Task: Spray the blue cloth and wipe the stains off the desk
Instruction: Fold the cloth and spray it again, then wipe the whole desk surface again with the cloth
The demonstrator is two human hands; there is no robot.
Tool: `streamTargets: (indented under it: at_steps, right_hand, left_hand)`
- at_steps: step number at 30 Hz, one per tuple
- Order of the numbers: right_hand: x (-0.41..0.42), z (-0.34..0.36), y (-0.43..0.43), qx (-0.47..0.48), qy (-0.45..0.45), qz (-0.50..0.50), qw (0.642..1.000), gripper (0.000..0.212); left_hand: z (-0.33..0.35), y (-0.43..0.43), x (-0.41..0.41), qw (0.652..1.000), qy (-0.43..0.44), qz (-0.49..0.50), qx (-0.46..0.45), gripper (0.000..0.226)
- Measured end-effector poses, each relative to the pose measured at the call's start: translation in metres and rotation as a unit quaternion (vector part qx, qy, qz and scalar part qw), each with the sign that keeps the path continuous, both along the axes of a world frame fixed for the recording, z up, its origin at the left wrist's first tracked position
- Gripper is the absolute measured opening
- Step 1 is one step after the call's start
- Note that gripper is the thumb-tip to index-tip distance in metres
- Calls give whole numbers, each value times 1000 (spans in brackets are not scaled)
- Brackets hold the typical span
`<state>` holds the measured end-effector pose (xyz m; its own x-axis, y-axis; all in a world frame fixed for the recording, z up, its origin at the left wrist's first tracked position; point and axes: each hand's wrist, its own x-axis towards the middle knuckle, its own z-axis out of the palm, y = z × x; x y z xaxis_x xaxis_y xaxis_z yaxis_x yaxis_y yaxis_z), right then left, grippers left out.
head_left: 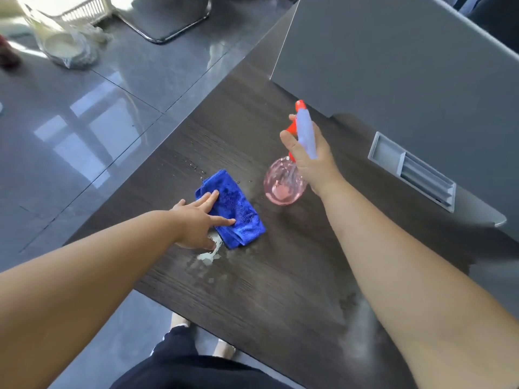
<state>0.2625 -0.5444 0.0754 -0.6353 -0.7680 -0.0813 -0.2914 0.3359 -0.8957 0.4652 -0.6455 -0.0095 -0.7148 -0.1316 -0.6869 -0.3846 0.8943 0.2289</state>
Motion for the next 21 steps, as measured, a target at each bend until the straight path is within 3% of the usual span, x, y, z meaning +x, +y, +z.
streamTargets:
  at_steps: [3, 10, 14, 21]
  right_hand:
    - [-7, -14, -27, -59, 27, -42, 997, 59]
    - [-14, -47, -68, -111, 2, -109, 988, 59]
    - [-17, -59, -62, -80, 36, -97, 991, 61]
    - [-18, -80, -52, 12, -14, -105, 994, 55]
  left_hand:
    - [0, -1, 0, 1000, -4, 4, 5, 66]
    - [-1, -2, 0, 1000, -7, 4, 16, 64]
    - [-1, -3, 0, 1000, -5, 2, 21, 64]
    - [-3, -3, 0, 1000, -1, -3, 21, 65]
